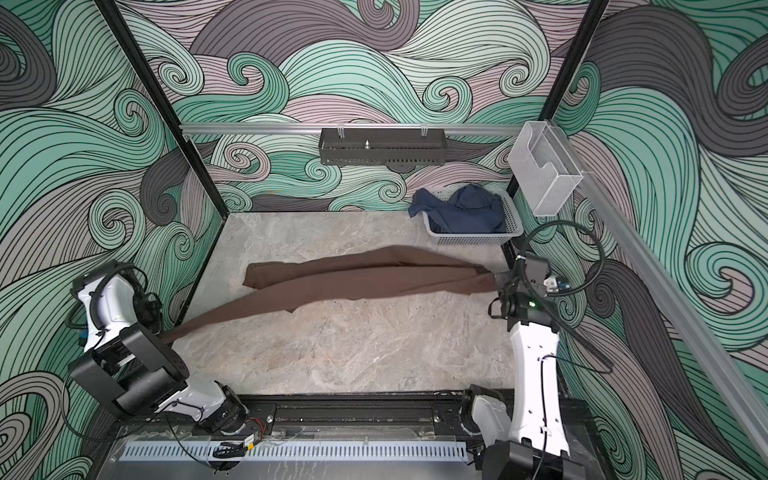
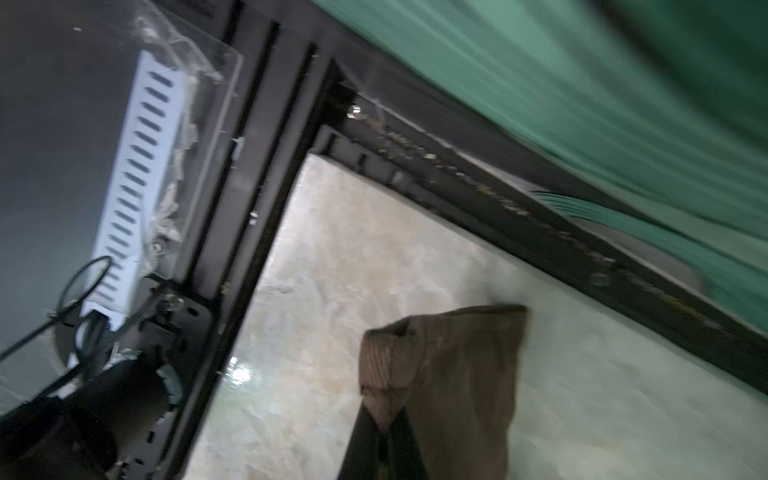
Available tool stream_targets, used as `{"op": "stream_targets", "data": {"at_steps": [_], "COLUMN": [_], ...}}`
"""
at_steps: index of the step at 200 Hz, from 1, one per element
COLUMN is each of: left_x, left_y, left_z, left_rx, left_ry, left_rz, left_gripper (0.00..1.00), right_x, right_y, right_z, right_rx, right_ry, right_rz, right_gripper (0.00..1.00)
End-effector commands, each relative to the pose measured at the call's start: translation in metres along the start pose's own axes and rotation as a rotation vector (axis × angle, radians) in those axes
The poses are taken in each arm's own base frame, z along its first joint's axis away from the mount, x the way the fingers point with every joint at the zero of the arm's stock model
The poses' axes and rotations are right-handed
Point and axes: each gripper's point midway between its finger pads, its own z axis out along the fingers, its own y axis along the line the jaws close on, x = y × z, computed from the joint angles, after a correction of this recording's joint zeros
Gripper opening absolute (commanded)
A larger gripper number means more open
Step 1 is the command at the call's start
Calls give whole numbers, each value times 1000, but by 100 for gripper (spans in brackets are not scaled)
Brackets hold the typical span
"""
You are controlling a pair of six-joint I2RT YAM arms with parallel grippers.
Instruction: Fold and stack the trousers
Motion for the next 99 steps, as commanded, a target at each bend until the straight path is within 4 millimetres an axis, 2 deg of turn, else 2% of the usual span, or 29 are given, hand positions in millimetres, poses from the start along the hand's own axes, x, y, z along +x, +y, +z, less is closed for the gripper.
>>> {"op": "stream_targets", "data": {"at_steps": [1,25,49,74,99], "left_x": [-24,-31,-34,-38,-44], "left_y": [18,27,29,29,27], "left_z": [17,36,45,49,48], "left_rx": [-57,-89,-92,-107,-113], "left_ry": [-120,-135,-145,-149,-155], "left_rz": [24,42,60,74,68], "left_gripper": [0,0,0,0,0], "right_x": [17,31,39,35,18], "right_y": [-62,-95,-119,-132,-136], "right_z": [16,27,33,34,32], "right_rx": [187,272,336,376,422], "right_ry": [-1,20,24,2,-56], "right_rz": [-35,-78,-88,-86,-143], "right_gripper": [0,0,0,0,0]}}
